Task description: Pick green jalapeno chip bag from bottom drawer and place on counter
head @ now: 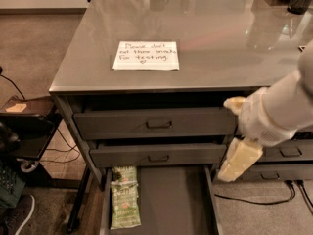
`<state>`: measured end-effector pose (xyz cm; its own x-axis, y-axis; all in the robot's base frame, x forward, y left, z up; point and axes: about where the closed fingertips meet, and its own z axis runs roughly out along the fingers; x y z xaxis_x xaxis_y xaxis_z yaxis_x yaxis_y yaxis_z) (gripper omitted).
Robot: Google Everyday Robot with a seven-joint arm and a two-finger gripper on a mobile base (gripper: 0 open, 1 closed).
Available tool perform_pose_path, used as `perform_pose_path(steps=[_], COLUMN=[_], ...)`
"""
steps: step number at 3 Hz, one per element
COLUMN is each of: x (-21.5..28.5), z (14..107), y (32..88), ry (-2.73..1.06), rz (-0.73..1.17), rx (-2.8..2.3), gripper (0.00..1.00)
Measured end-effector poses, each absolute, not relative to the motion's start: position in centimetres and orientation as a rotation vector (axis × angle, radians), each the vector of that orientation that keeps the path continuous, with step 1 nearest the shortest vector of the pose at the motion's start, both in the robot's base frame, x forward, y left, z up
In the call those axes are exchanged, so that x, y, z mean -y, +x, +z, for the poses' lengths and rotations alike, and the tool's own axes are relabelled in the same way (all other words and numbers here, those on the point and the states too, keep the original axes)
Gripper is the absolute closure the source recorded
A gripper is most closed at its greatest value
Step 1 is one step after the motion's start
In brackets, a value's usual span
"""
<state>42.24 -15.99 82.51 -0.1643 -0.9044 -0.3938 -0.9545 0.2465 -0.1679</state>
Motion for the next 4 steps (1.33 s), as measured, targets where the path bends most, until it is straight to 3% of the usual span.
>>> perform_pose_path(steps=[1, 4], x=[13.2, 12.9], z=[74.9, 71.4], y=[43.3, 45.0], ry=[-1.663, -1.600], rz=[0.294, 0.285], rx=[-2.082, -2.056], gripper=[0.00, 0.00])
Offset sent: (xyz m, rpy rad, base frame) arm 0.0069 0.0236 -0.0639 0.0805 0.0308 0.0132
